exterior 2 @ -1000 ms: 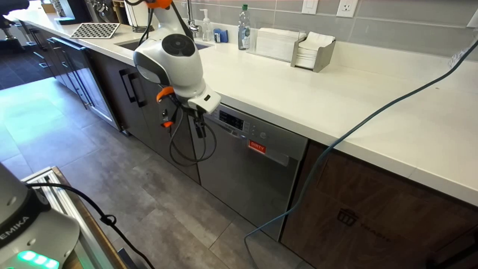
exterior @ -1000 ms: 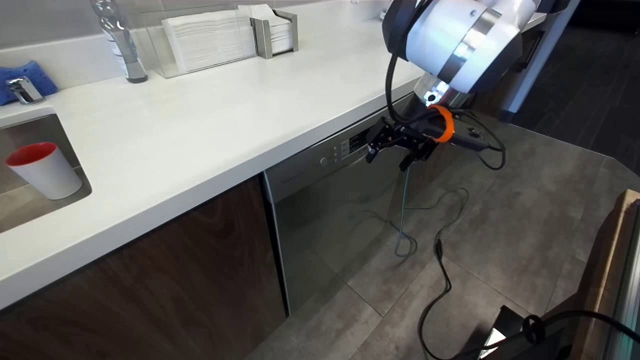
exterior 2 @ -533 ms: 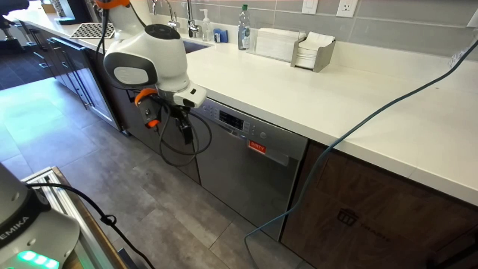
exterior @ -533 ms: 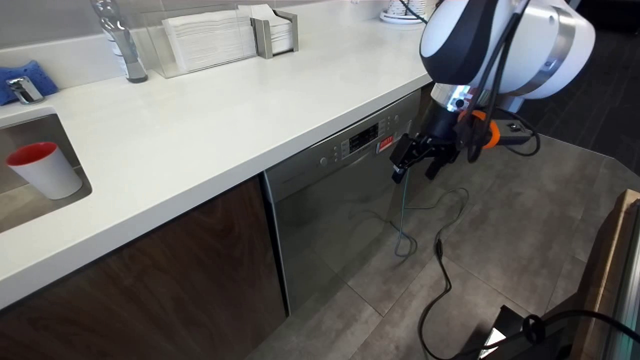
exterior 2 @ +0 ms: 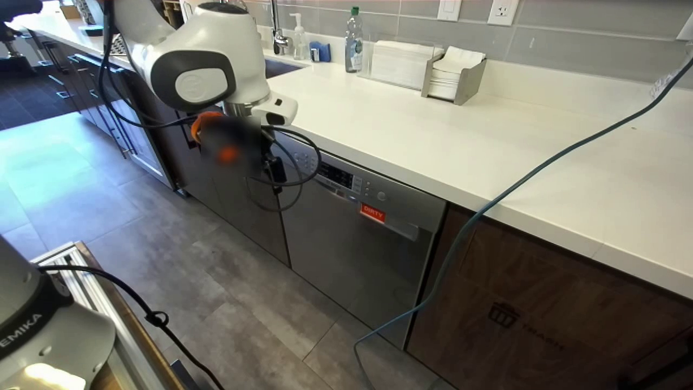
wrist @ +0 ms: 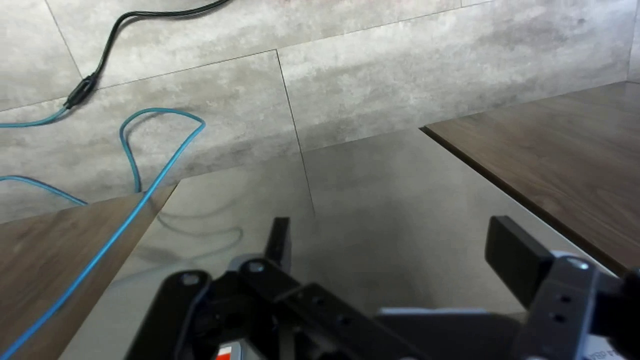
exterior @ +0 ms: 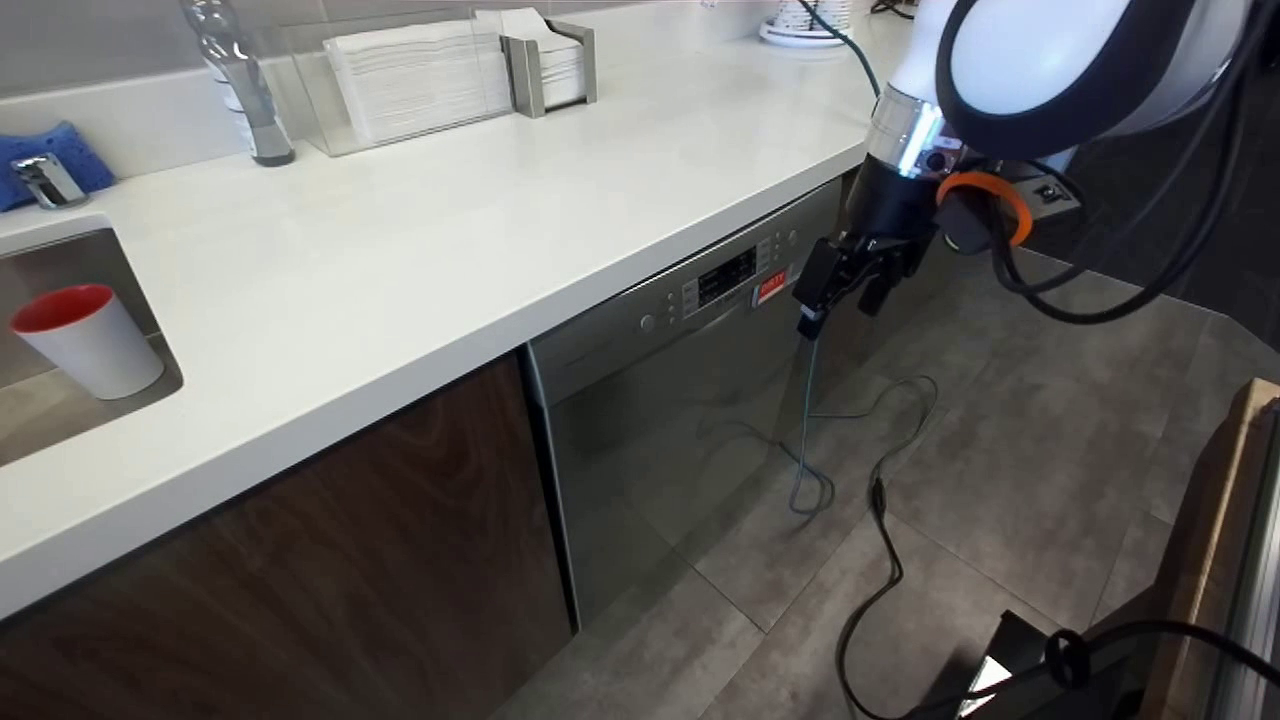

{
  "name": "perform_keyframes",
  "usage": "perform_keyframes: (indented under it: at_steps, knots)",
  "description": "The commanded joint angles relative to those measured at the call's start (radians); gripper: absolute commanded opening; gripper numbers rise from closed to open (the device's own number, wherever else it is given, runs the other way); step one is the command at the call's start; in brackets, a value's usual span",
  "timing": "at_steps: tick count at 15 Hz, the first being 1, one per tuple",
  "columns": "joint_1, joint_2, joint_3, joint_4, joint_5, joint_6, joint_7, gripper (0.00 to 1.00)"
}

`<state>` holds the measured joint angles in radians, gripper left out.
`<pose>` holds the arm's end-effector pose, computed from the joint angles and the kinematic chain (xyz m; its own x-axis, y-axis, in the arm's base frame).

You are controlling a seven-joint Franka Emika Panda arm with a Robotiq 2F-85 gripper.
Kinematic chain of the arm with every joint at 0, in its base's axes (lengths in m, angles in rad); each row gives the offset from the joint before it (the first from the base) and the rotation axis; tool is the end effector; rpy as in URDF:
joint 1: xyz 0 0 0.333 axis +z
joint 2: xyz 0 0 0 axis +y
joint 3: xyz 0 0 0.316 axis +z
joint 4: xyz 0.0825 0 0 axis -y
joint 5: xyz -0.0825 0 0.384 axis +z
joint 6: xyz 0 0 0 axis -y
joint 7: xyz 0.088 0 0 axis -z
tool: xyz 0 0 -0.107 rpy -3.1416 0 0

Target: Press a button on the washing machine

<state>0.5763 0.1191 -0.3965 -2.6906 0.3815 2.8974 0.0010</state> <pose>0.4149 0.0480 0.2055 0.9788 -0.1840 0.0898 -0.1769 -0.9808 -0.0819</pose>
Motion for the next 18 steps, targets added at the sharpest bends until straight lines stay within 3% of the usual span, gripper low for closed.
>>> perform_keyframes:
  at_steps: [1,3,4,8,10,12,13,18]
  knots:
    - [0.053,-0.103,-0.068,-0.004,-0.214,-0.091,0.139,1.00]
    - [0.059,-0.151,-0.065,0.004,-0.309,-0.141,0.199,1.00]
    - [-0.126,-0.173,0.126,0.010,-0.361,-0.163,0.232,1.00]
    - [-0.264,-0.267,0.338,0.018,-0.379,-0.275,0.268,1.00]
    - [-0.307,-0.293,0.410,0.028,-0.361,-0.319,0.264,1.00]
    - [-0.339,-0.314,0.462,0.034,-0.357,-0.349,0.269,1.00]
    - [-0.351,-0.276,0.467,0.031,-0.334,-0.304,0.234,1.00]
    - [-0.366,-0.299,0.491,0.032,-0.335,-0.324,0.239,1.00]
